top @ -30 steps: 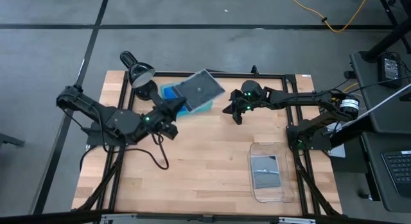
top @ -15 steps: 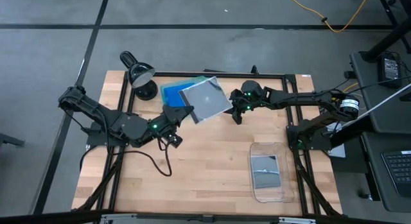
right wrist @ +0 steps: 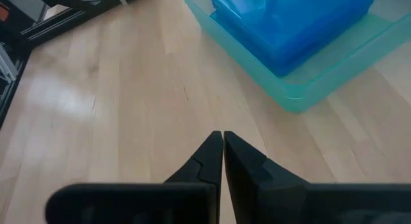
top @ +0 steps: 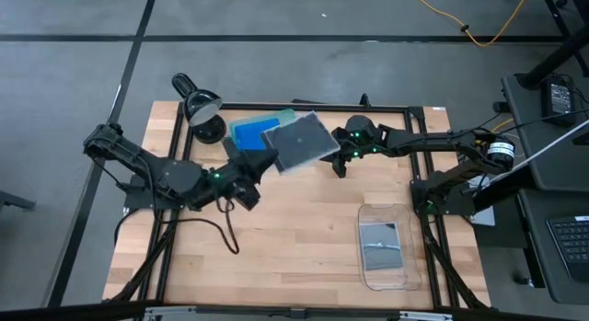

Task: Pick & place jewel cases by type
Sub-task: Put the black CD case into the transparent bin

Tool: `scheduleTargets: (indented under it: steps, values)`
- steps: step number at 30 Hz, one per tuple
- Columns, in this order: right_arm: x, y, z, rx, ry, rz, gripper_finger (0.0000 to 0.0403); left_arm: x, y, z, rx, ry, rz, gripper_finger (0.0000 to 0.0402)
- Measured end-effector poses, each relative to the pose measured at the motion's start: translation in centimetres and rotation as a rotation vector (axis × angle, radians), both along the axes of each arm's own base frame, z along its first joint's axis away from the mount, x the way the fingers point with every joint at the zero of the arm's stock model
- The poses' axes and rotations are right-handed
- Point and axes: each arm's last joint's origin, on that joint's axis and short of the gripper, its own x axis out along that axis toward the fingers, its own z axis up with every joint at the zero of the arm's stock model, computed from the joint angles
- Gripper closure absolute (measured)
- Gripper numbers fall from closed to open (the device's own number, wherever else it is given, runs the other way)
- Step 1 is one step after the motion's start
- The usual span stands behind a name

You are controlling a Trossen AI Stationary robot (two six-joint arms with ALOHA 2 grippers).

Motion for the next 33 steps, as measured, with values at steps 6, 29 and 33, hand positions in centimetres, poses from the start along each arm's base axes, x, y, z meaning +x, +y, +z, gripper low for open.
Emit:
scheduleTargets:
  steps: [6,29,33]
  values:
    - [0.0,0.0,0.0,0.001,0.000,0.000,0.0382,-0.8,0.5,1.0,-0.338,-0.272,0.029,0.0373]
    - [0.1,0.2,0.0,-0.074,-0.003,0.058,0.0382,-3.7,4.1,1.1,-1.928,-0.469,-0.460,0.0373]
    - [0.1,0.3,0.0,-0.094,-0.003,0.075,0.0382,-3.0,4.1,0.5,-2.000,-0.379,-0.519,0.0373]
